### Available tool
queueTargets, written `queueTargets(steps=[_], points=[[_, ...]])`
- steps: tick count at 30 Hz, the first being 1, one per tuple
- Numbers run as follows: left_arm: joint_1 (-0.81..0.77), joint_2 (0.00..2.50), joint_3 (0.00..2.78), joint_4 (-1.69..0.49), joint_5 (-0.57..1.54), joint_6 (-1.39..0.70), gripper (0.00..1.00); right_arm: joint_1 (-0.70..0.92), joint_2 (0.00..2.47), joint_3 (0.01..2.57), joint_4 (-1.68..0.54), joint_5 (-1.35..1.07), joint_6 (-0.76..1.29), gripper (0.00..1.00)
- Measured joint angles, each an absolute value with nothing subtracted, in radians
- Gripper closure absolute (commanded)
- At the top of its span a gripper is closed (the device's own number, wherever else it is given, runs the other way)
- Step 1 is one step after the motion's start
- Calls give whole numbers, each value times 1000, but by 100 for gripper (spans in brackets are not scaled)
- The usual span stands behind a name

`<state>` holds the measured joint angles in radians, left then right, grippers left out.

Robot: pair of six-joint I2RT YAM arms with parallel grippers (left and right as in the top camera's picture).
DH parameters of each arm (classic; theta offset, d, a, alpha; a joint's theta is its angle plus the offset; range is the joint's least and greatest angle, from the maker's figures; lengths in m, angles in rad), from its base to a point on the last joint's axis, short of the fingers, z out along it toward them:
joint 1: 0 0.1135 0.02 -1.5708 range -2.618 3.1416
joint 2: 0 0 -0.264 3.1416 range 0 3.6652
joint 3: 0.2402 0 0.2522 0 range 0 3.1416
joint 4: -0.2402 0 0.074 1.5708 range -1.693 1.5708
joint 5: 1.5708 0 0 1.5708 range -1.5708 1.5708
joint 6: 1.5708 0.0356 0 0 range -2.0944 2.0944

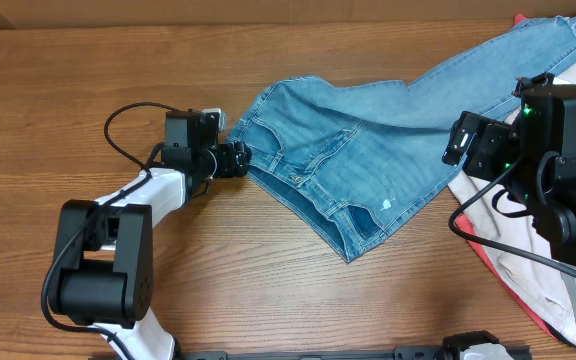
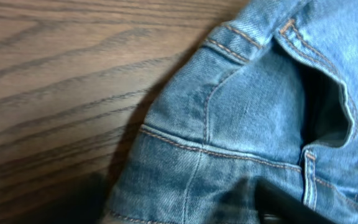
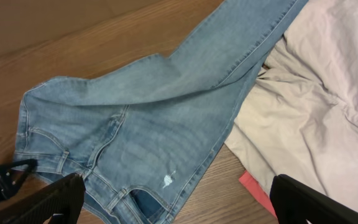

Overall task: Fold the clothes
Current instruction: 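Grasp the jeans waistband with the left gripper and drag it leftward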

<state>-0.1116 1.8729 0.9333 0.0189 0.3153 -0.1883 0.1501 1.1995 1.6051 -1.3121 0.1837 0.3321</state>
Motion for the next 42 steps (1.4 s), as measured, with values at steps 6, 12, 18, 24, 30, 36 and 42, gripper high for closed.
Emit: queueTargets(steps=[6,12,18,24,30,36,42], points=[[-112,1891,933,68,353,-185,96,150,1200,1605,-1313,184,332,0],[-106,1881,936,38,373,-186,96,150,1200,1605,-1314,184,332,0],[-20,1759,936,-49,374,-186,96,150,1200,1605,-1314,192,333,0],[237,1588,974,-78,326,-186,93,150,1200,1605,-1314,192,332,0],[476,1573,1119,-155,298,-193,0,150,1200,1605,-1314,192,332,0],[493,1567,1185,-424,358,-204,0,150,1200,1605,-1314,192,333,0],[438,1571,1184,-810,374,-206,0,150,1200,1605,-1314,192,332,0]])
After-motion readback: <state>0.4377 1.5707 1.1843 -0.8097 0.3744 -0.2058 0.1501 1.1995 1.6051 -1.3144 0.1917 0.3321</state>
